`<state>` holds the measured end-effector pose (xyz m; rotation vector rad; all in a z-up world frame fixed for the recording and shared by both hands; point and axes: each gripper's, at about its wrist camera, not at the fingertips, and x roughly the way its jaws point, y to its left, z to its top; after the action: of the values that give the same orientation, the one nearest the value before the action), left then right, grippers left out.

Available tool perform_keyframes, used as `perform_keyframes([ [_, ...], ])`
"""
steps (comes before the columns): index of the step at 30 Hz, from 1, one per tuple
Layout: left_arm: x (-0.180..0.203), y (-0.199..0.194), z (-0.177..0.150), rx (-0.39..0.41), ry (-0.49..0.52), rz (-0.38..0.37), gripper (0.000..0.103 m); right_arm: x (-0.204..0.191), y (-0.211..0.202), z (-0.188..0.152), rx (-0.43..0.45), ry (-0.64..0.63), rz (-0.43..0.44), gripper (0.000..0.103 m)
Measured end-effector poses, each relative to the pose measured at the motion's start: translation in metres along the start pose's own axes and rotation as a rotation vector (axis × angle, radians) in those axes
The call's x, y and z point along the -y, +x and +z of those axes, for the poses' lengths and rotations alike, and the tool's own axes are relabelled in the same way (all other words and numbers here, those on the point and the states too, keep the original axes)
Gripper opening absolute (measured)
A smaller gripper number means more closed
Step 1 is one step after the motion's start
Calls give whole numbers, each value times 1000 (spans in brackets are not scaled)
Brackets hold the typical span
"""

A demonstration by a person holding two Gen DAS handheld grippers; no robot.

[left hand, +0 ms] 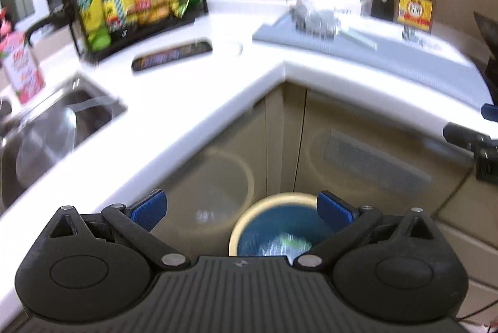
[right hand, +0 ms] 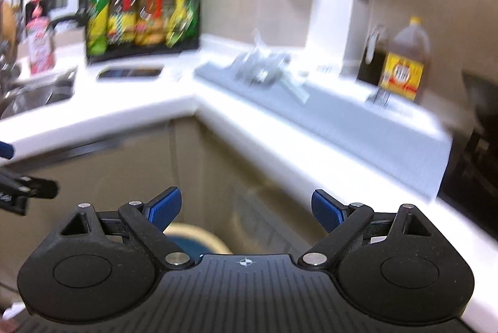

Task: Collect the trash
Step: 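Grasp the small clear plastic bag with the left tool while the right tool grasps the white toothbrush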

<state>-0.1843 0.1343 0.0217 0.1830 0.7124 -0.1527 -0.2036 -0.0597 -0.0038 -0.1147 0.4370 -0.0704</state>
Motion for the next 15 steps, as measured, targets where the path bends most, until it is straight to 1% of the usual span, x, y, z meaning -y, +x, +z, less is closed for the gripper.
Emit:
perform_keyframes([
  [3,3,9,43,27,1,-19,103,27,32,31,33,32,-38,93],
  [6,7,28,93,37,1,-79,103,53,78,60,31,65,-64,94],
  [8,13,45,128,53,2,-138,103,67,114,78,17,85,-73,94],
  [9,18,56,146,53,14,-168,103,72,131,85,6,89,-75,94],
  [12,37,95,197,63,48,-208,103,88,186,102,-51,101,-55,94],
  [15,60,144,243,38,84,-250,103,95,232,113,-100,98,-29,94],
])
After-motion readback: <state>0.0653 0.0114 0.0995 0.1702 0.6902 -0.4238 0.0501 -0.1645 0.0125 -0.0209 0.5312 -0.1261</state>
